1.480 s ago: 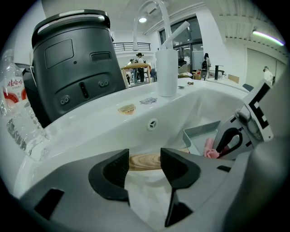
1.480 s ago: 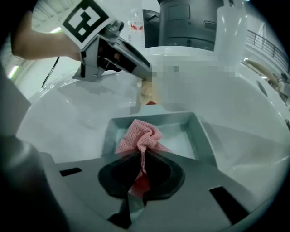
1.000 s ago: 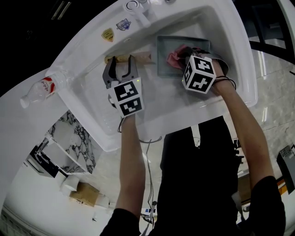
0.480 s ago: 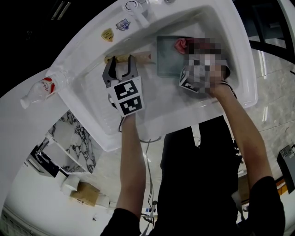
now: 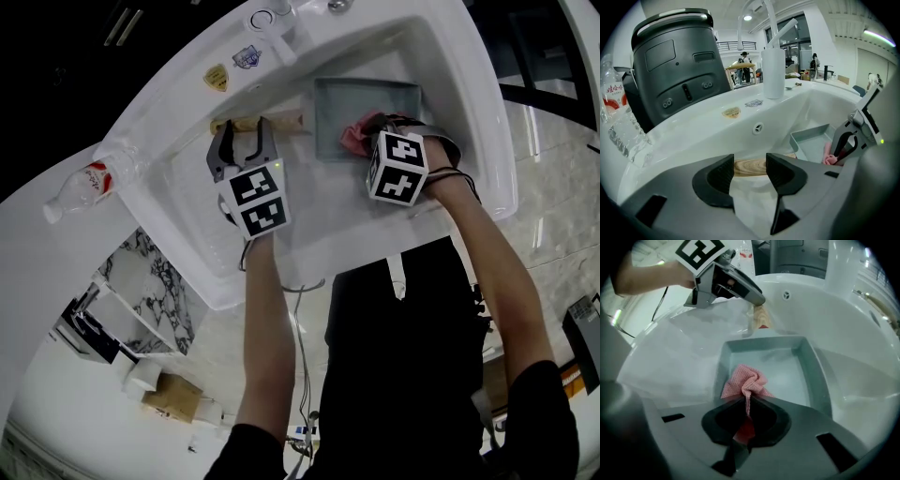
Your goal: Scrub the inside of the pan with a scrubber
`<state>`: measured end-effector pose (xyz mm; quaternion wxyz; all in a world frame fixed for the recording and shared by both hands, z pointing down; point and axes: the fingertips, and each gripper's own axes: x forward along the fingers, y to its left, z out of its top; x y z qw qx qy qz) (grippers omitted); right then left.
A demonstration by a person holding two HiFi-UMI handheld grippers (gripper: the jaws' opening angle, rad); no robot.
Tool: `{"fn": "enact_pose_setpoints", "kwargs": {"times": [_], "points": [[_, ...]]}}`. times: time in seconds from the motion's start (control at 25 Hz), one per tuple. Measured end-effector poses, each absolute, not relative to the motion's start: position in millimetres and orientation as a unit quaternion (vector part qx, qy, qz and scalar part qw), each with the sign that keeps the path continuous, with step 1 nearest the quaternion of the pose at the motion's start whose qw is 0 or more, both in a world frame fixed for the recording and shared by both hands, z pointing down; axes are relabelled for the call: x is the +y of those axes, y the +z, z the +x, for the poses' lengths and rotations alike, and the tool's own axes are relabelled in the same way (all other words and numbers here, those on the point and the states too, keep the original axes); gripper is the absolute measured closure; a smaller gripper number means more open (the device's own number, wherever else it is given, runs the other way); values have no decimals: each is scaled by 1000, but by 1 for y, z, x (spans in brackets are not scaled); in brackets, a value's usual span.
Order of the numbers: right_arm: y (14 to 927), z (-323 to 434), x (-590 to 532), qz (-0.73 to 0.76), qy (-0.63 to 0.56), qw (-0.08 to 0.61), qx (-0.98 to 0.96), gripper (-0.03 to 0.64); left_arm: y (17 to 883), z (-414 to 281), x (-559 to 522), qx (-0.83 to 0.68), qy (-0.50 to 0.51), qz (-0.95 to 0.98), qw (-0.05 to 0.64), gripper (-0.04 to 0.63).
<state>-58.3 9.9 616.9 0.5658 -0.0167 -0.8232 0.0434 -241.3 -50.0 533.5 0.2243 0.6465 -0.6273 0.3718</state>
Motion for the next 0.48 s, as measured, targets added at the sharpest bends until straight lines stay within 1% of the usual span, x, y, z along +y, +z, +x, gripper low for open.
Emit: {"fn": "enact_pose_setpoints", "kwargs": {"times": [0.12,0.24,0.48], "points": [[617,-53,29,-83,91,574,-809,577,534,-241,-50,-627,374,646,224,368],[619,-39,27,-109,129,602,-781,577,533,-241,-51,-626,375,647,223,368],[621,-31,-13,-20,83,627,-774,577,533,-242,-51,-623,379,647,224,368]]}}
